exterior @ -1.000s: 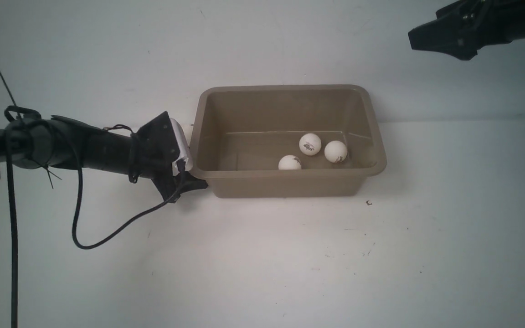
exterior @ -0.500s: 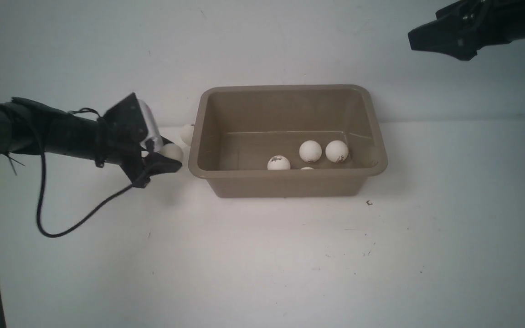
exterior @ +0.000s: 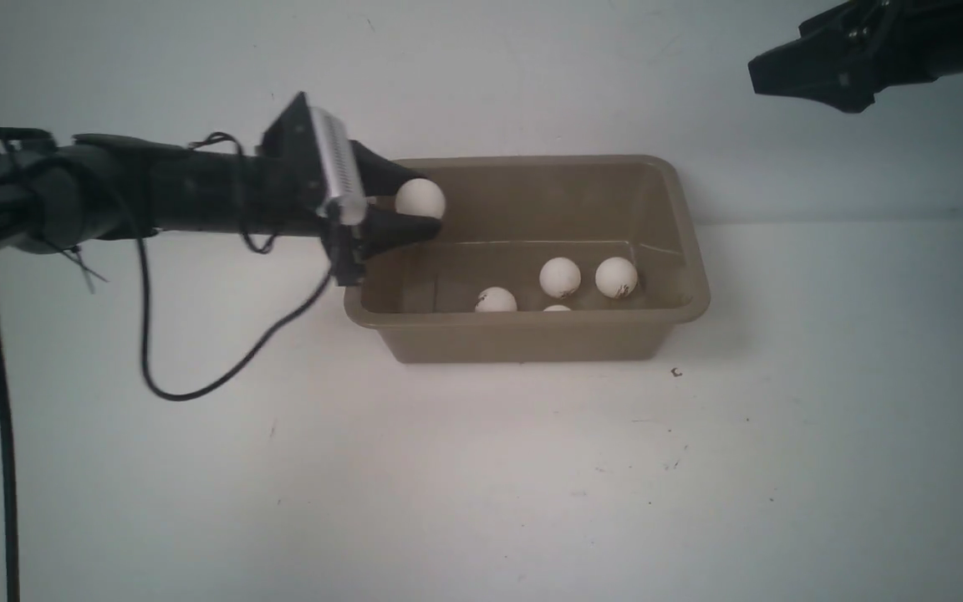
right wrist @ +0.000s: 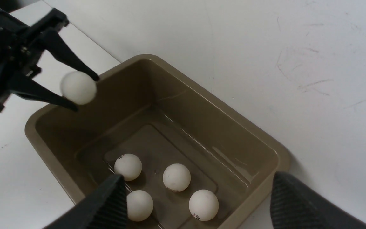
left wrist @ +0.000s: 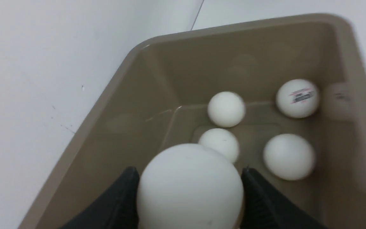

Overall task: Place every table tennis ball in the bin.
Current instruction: Use the left arm to put the table tennis ball into the box, then use the left arm to clamp the table tennis ball closest to it

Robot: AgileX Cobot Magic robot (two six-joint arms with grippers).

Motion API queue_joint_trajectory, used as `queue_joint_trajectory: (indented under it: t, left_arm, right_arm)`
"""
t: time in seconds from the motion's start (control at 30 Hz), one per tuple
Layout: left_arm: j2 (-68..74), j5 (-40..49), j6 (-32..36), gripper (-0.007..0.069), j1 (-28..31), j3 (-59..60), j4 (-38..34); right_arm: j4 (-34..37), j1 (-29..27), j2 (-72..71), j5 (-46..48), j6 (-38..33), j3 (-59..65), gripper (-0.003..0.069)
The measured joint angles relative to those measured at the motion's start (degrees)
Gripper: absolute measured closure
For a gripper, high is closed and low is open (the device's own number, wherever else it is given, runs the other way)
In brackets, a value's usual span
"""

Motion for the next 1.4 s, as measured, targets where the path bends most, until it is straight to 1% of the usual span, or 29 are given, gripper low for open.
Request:
queue_joint_trajectory:
  t: [0.03,0.1,0.2,0.23,0.27,0.33,0.4,0.5,0.6,0.73,0.77,0.83,0.97,1.07,1.1,1.2,1.3,1.4]
  left_arm:
    - [0.8,-2.9,0.1,0.0270,-1.3,-0.8,0.0]
    - [1.9,-4.9,-0.1,0.0270,-2.0,-1.9,0.6]
    - [2.8,-4.8,-3.9,0.0255,-1.9,-2.5,1.6]
    - [2.8,-4.7,-3.9,0.0252,-1.9,-2.5,1.6]
    - [2.9,-3.6,-6.6,0.0213,-1.5,-2.5,2.2]
    - [2.8,-2.2,-9.9,0.0148,-0.9,-2.5,2.5]
    - [2.6,-1.4,-12.9,0.0117,0.0,-2.5,2.8]
    - [2.0,0.1,-16.9,0.0106,2.3,-2.5,3.4]
    - [1.0,2.5,-19.7,0.0103,6.0,-2.5,3.8]
    - [0.1,4.3,-21.0,0.0103,11.5,-2.6,4.6]
    - [0.2,4.3,-21.0,0.0103,13.2,-2.6,5.2]
    - [0.8,4.1,-20.0,0.0103,14.6,-2.6,5.6]
    - [3.6,3.4,-14.3,0.0117,15.0,-2.6,5.2]
    - [6.2,1.8,-9.1,0.0148,14.2,-2.6,1.4]
    - [6.4,1.6,-8.4,0.0150,14.1,-2.6,0.7]
    - [8.8,0.8,-3.9,0.0167,13.4,-2.6,-5.3]
    - [10.2,-0.8,-1.6,0.0167,12.5,-2.9,-7.8]
    - [11.3,-4.6,-0.2,0.0167,11.1,-3.4,-8.9]
  right_arm:
    - [0.0,0.0,0.1,0.0,0.0,0.0,0.0111]
    - [0.0,0.0,0.1,0.0,0.0,0.0,0.0111]
    - [0.0,0.0,0.1,0.1,0.0,0.0,0.0111]
    - [0.0,0.0,0.1,0.1,0.0,0.0,0.0111]
    - [0.0,0.0,0.1,0.1,0.0,0.0,0.0111]
    - [0.0,0.0,0.1,0.2,0.0,0.0,0.0111]
    - [0.0,0.0,0.1,0.2,0.0,0.0,0.0111]
    - [0.0,0.0,0.1,0.2,-0.2,0.0,0.0111]
    - [0.0,0.0,0.1,0.2,-0.2,0.0,0.0111]
    - [0.0,0.0,0.1,0.2,-0.1,0.0,0.0113]
    - [0.0,0.0,0.1,0.3,-0.1,0.0,0.0113]
    - [0.0,0.0,0.1,0.3,-0.1,0.0,0.0113]
    - [0.0,0.0,0.1,0.6,0.0,0.0,0.0113]
    - [0.0,0.0,0.1,0.8,0.0,0.0,0.0113]
    - [0.0,0.0,0.1,0.8,0.0,0.0,0.0113]
    - [0.0,0.0,0.1,1.1,0.0,0.0,0.0113]
    - [0.0,0.0,0.1,1.2,0.0,0.0,0.0113]
    - [0.0,0.0,0.1,1.3,0.0,0.0,0.0113]
